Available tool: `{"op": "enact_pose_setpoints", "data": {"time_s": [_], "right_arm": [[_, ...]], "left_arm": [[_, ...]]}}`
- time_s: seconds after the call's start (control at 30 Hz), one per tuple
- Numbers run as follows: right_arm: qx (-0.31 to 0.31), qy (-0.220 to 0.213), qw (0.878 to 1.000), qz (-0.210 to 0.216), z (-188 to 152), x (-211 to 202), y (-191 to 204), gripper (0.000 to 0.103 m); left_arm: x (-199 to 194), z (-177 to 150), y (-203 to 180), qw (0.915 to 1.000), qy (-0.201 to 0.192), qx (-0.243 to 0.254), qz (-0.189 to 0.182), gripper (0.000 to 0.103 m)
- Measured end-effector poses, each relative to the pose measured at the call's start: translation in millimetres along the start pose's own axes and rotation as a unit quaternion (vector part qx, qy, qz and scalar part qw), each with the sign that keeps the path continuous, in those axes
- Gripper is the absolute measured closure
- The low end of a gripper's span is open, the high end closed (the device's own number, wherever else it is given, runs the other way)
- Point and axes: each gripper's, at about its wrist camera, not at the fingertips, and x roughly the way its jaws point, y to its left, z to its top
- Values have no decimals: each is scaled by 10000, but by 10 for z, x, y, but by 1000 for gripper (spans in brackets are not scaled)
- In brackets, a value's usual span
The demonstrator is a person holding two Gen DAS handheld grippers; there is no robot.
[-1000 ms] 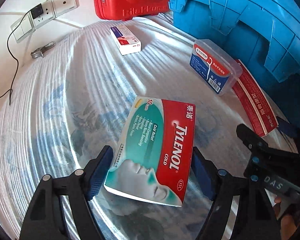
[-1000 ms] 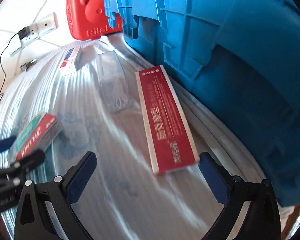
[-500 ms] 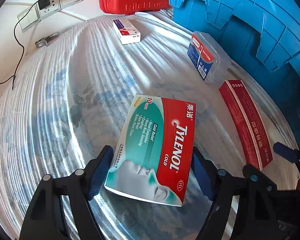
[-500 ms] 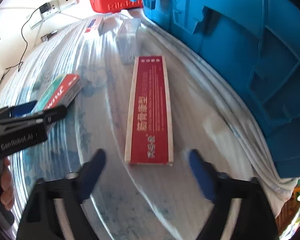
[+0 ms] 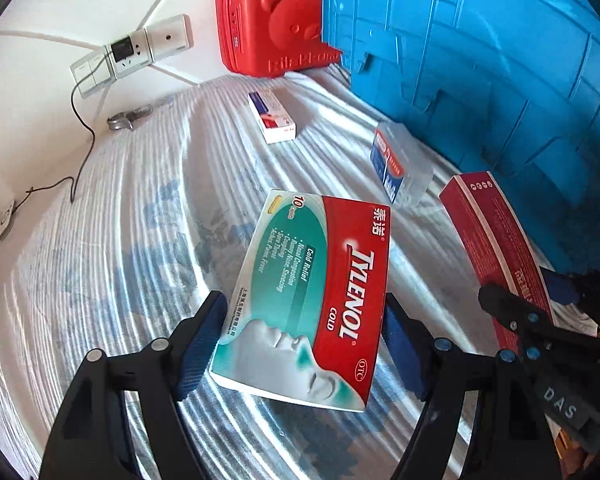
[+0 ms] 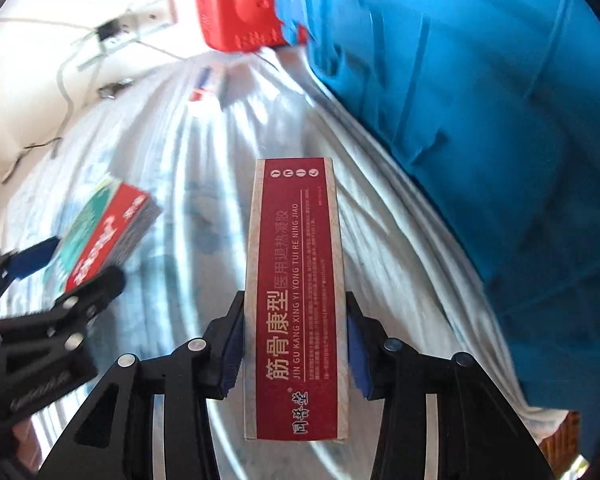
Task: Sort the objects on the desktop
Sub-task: 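Carry the Tylenol box and red ointment box into the blue bin and release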
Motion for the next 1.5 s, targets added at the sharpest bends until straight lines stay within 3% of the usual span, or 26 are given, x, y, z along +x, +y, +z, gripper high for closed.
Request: {"op": "enact_pose_setpoints", "data": {"time_s": [0.33,0.5,0.7,0.93,1.2,1.5], "right_arm": [[-255,-1412,9897,-28,205,-1387,109,59],[-290,-2181,9754,-126,316,-2125,-60,59],[-83,-2725,9612,-421,390,-2737,-550,59],[287,-2812,9554,-861,628,-2926,-1293,59],[704,-2460,9608,-1066,550,-2635,-2063,59],[882,-2350,9605,-1198,675,-2479,-2455,59]], "left_arm": [[-1062,349,-200,9937,-1107,-16,161,27],[-1541,633,-573,9865,-1637,85,-21,27],[-1961,1014,-1216,9757,-2139,413,-250,27],[-2033,1416,-1961,9715,-2190,689,-598,27],[-1863,1583,-2760,9702,-2010,1110,-775,27],[-1725,1677,-3015,9712,-1892,1240,-744,26]]}}
